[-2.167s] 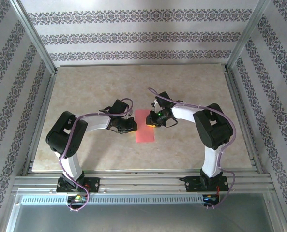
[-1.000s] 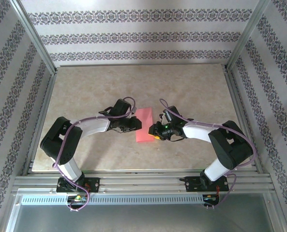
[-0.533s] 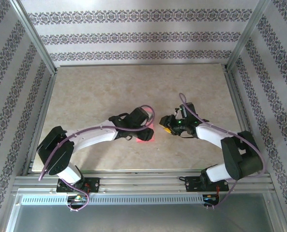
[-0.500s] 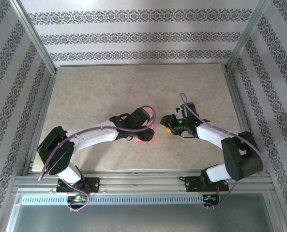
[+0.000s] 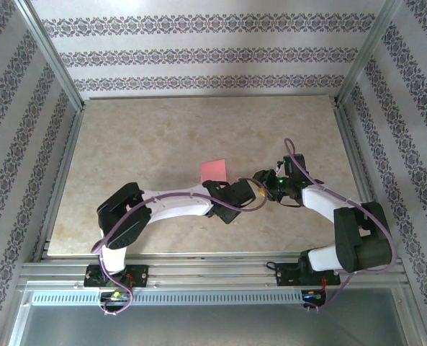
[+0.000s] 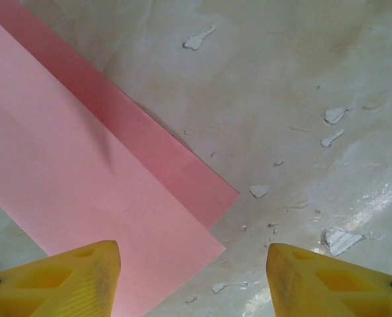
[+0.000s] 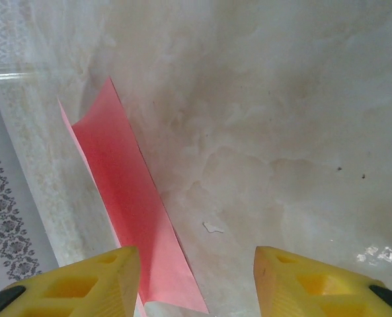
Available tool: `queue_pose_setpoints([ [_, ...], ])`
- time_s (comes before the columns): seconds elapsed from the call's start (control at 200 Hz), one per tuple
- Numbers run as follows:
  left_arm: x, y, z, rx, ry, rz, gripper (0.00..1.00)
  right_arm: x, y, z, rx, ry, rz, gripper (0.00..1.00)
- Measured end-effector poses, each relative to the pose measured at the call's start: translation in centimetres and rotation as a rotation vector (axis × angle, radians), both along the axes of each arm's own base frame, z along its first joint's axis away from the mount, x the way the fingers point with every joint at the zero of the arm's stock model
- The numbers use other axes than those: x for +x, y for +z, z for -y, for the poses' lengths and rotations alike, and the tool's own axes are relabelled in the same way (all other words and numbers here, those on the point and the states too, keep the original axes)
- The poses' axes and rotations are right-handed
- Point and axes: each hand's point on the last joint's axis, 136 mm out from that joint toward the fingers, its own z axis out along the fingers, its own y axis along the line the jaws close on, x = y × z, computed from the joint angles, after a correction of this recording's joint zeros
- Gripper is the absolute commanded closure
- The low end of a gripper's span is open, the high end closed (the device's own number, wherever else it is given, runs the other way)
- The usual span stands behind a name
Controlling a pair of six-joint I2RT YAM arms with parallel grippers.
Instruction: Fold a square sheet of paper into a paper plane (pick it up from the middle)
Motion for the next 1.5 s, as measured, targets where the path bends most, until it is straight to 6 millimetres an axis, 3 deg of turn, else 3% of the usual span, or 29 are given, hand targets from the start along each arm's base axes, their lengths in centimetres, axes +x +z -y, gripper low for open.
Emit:
queue_pose_setpoints([
  [0.42,1.1,-0.6,-0.9,0.088,0.021,0.061,0.62,0.0,-0.1,0.1,-0.009,0.008,0.006,0.51],
  [0.655,1.1,-0.4,-0.8,0.085,0.018,0.063,0.58,0.0,-0.1,0.0,-0.01,0.011,0.009,0.53],
  [0.864,1.2,-0.3,-0.8,0.089,0.017,0.066,0.73,0.0,0.0,0.0,-0.01,0.013,0.009,0.53],
  [1.109,0.9,-0.2,-0.4,0.075,0.007,0.045,0.78,-0.3,-0.1,-0.5,-0.018,0.03,0.011,0.54],
  [1.404,0.8,-0.4,-0.3,0.063,0.002,0.021,0.95,-0.2,-0.1,-0.8,-0.021,0.04,0.012,0.54],
  [1.504,0.8,-0.5,-0.3,0.048,0.004,-0.004,0.98,-0.4,-0.1,-1.3,-0.022,0.057,0.015,0.59],
])
